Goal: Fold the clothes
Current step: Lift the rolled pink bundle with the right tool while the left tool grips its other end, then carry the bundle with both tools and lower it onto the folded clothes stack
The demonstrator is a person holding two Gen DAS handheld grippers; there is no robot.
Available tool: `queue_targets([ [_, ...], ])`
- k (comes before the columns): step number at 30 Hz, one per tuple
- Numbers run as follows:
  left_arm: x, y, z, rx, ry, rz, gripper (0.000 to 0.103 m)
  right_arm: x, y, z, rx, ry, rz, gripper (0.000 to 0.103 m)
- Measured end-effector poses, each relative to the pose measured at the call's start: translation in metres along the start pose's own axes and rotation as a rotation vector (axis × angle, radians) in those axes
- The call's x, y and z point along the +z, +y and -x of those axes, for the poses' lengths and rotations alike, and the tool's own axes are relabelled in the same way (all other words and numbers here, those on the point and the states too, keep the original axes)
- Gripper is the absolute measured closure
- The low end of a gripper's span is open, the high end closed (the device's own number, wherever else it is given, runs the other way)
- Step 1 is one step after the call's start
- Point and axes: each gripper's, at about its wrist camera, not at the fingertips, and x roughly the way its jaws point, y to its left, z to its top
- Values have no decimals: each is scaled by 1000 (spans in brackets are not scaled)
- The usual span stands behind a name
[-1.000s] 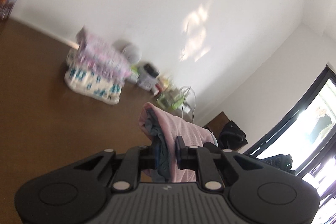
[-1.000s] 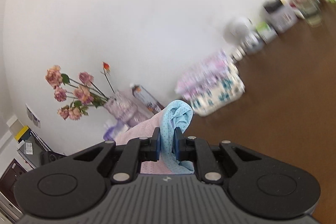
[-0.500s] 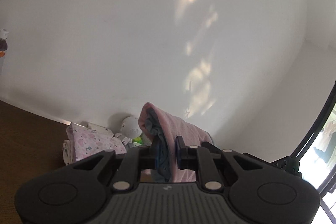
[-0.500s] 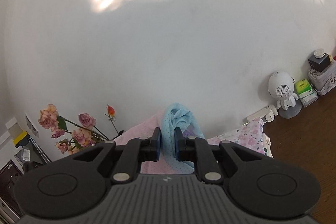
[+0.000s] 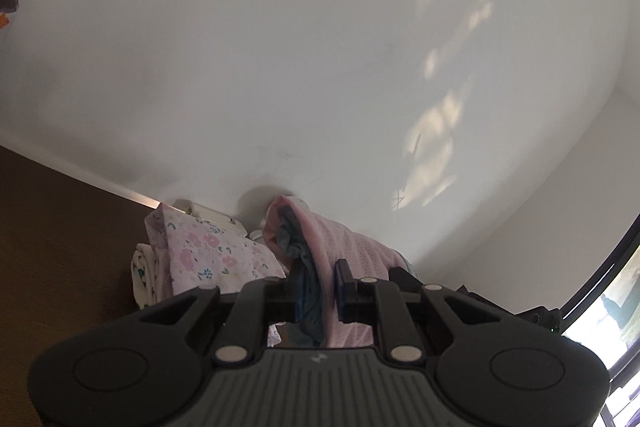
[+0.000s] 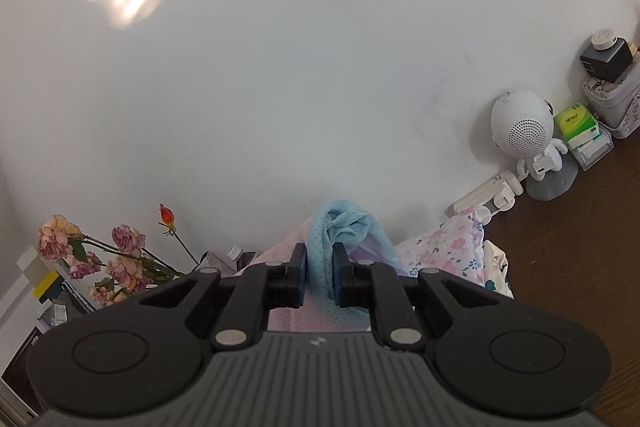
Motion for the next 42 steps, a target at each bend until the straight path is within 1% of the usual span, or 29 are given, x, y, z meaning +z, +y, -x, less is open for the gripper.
queue_targets([
  [2,1,-1,-5,5,9,3,90,1,-3,0,-10,-4,2,91],
  [5,7,6,-22,38,22,-2,90,3,-17,-18,-62,12,-13,91],
  [7,12,18,-37,58,42,31,90,2,-30,-36,-96,31,-46,91],
  [10,19,38,-56,81,63,66,90,1,-49,-58,-123,46,-89,91],
  [15,25,54,-70,107,47,69,89,2,-61,-80,-128,49,-110,91],
  [20,28,69,-78,129,37,95,89,3,-70,-99,-136,54,-125,91],
  [25,29,78,-82,135,40,112,89,3,-75,-102,-140,60,-131,91],
  [31,28,84,-84,123,37,126,87,3,-80,-106,-146,66,-139,90],
  [33,28,87,-85,119,36,126,87,3,-83,-106,-138,65,-148,85],
  [34,27,88,-85,119,34,123,86,3,-84,-105,-135,62,-153,84],
  [36,28,88,-84,118,30,117,81,4,-86,-101,-144,52,-158,76],
  [40,30,85,-76,114,6,86,74,9,-86,-87,-148,14,-149,72],
  [41,32,82,-73,126,-5,67,71,10,-85,-85,-150,3,-140,72],
  [42,33,79,-71,142,-11,46,71,11,-83,-83,-155,-6,-123,72],
])
